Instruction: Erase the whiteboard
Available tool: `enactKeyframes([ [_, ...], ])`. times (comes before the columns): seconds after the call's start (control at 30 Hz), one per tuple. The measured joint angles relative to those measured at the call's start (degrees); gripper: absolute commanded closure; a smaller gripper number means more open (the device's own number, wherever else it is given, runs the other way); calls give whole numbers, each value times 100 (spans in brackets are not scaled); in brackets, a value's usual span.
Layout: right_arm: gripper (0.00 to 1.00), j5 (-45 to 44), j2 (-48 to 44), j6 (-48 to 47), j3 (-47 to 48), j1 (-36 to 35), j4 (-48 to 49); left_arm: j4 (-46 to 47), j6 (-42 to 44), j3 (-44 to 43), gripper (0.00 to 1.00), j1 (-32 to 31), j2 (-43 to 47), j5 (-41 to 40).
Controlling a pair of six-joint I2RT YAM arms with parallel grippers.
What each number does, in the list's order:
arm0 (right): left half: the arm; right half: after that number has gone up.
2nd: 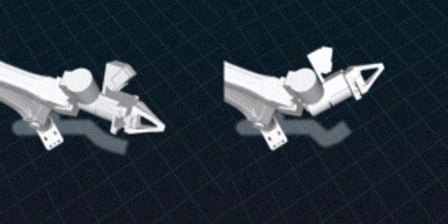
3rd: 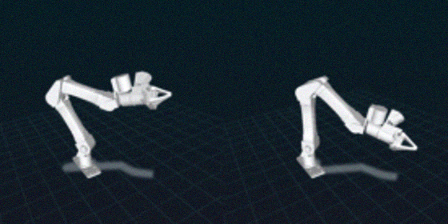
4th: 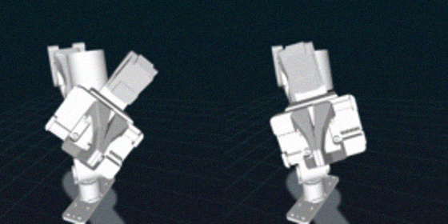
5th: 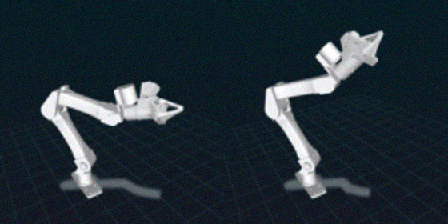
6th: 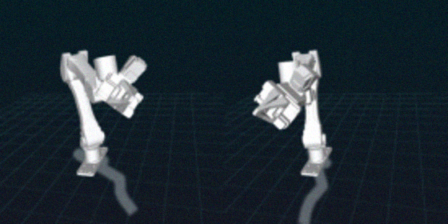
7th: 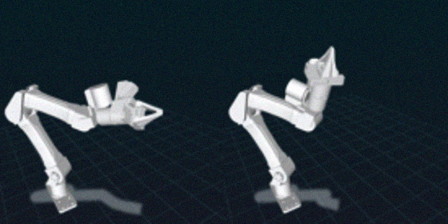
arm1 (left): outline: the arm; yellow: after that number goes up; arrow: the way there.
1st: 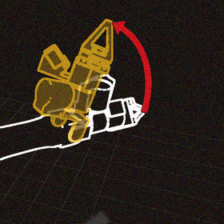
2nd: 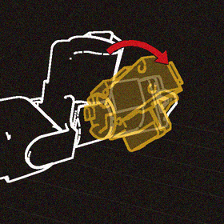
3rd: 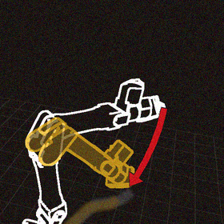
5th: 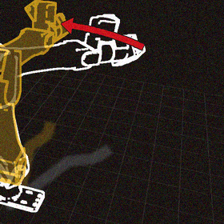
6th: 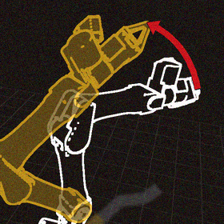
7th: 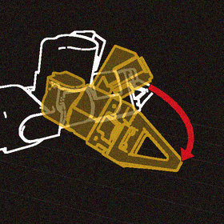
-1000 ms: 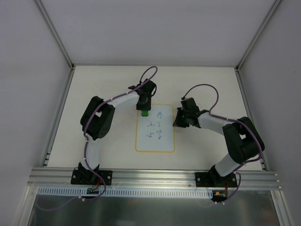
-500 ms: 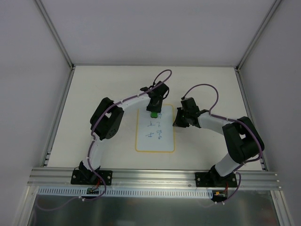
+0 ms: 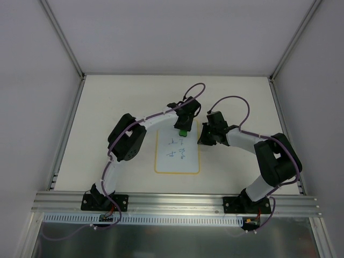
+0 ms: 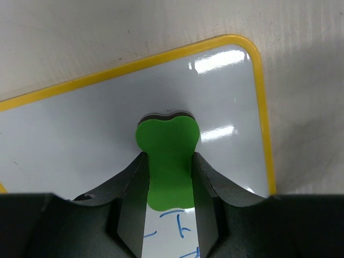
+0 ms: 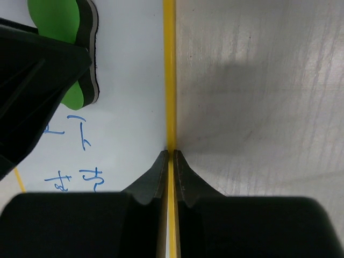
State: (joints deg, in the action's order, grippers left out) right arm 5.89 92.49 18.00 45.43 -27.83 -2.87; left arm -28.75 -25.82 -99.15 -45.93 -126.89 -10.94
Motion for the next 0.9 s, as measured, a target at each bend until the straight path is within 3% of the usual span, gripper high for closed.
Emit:
enactKeyframes([
  [0.53, 100, 59, 0, 96, 0, -13, -37, 142, -210, 1314, 100, -155, 894, 199],
  [0.9, 100, 87, 11, 109, 0, -17, -24, -247, -229, 2052, 100, 726, 1482, 299],
])
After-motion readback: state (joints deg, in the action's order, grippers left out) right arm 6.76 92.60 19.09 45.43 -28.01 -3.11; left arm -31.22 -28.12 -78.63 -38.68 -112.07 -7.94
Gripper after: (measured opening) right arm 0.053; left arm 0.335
